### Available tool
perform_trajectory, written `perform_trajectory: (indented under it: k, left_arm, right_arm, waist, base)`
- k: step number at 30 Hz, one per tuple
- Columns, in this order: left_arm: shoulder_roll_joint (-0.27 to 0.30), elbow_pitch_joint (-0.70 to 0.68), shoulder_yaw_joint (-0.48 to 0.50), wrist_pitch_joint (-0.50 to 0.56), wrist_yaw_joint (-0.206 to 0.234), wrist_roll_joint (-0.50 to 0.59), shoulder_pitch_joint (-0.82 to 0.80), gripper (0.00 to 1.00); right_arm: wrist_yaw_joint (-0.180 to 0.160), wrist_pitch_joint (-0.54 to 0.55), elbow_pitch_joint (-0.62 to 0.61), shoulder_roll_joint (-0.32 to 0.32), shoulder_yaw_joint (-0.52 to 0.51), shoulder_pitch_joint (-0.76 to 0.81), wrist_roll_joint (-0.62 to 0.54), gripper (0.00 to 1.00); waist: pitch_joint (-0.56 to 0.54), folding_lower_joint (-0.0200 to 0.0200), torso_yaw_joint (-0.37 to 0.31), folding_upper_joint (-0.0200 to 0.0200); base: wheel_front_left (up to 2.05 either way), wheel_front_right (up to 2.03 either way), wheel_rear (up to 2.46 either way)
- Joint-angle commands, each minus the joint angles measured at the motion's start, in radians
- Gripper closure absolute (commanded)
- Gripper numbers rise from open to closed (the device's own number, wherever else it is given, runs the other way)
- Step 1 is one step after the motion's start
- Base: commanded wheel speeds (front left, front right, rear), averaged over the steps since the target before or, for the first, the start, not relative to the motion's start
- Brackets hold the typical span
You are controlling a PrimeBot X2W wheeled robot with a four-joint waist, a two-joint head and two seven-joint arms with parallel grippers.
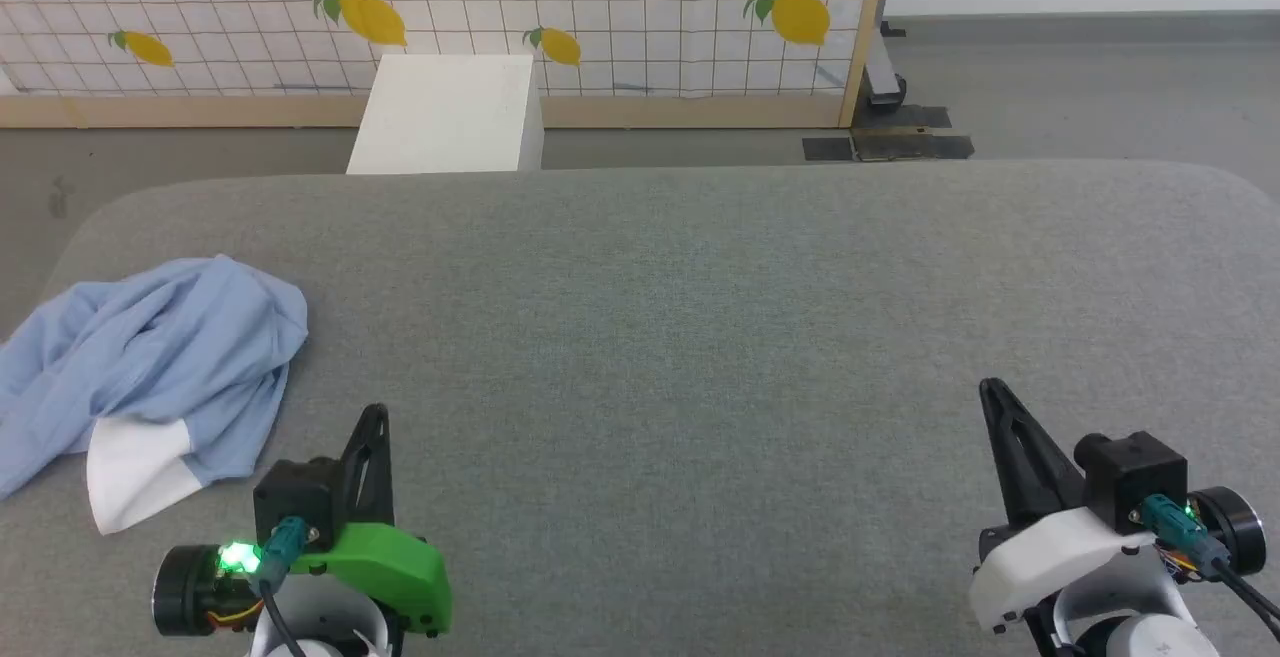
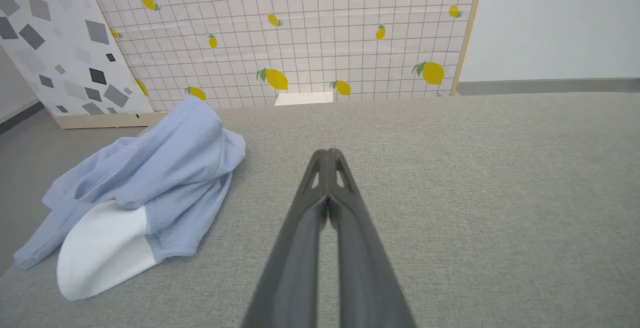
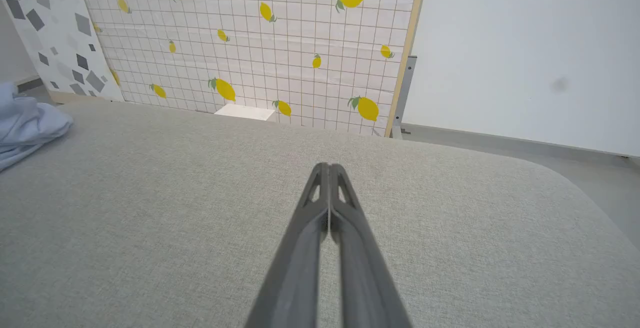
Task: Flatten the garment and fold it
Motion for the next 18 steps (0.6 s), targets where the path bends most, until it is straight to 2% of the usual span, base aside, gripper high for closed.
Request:
perform_trajectory:
  k: [1, 18]
  left_arm:
    - [-0.006, 0.004, 0.004, 0.001, -0.001, 0.01, -0.019, 1.0]
    - [-0.006, 0.004, 0.004, 0.001, -0.001, 0.01, -0.019, 1.0]
  right_arm:
    - [-0.002, 0.003, 0.002, 0.001, 0.002, -0.015, -0.007, 1.0]
    - [-0.002, 0.003, 0.002, 0.001, 0.002, -0.015, -0.007, 1.0]
  waist:
    - [0.0, 0.0, 0.0, 0.0]
    - [0.0, 0.0, 0.0, 0.0]
  base:
    - [0.0, 0.0, 0.0]
    - [0.0, 0.0, 0.0]
